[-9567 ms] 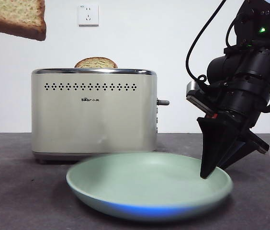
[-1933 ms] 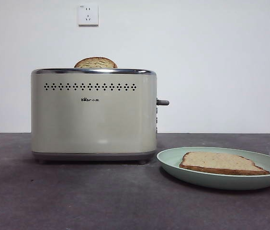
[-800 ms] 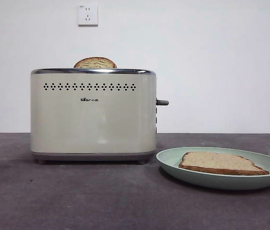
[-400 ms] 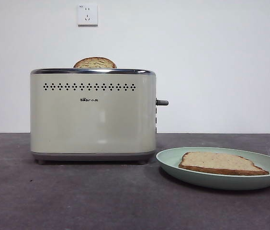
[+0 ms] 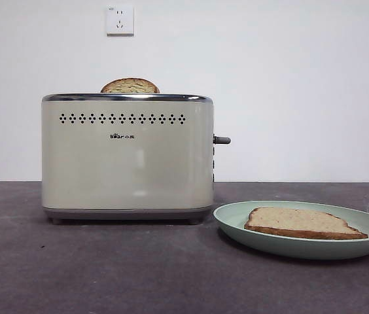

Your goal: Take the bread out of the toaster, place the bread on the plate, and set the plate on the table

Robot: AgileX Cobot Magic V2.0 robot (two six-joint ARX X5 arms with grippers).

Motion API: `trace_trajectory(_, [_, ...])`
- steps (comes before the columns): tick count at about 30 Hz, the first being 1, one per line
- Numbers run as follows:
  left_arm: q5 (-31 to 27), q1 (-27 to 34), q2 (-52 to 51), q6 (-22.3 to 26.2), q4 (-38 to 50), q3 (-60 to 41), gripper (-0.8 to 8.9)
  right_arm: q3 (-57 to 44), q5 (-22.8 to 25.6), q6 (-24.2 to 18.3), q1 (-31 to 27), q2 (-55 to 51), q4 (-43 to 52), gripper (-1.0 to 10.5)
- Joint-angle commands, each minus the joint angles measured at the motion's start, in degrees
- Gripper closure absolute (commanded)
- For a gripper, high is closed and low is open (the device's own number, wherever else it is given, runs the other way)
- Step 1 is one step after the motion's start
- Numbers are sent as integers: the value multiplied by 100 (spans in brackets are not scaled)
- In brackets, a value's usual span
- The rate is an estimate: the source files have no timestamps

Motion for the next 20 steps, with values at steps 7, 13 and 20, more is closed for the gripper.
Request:
trace_trajectory(7, [15, 44, -15, -157, -385, -70, 818, -13, 17, -66, 9, -11, 28, 946])
trace_trajectory(13, [2, 44, -15, -157, -385, -70, 818, -15, 15, -66, 9, -11, 28, 946])
trace_trajectory(20, [2, 44, -15, -155, -385, -70, 818, -13, 15, -66, 9, -11, 28, 946])
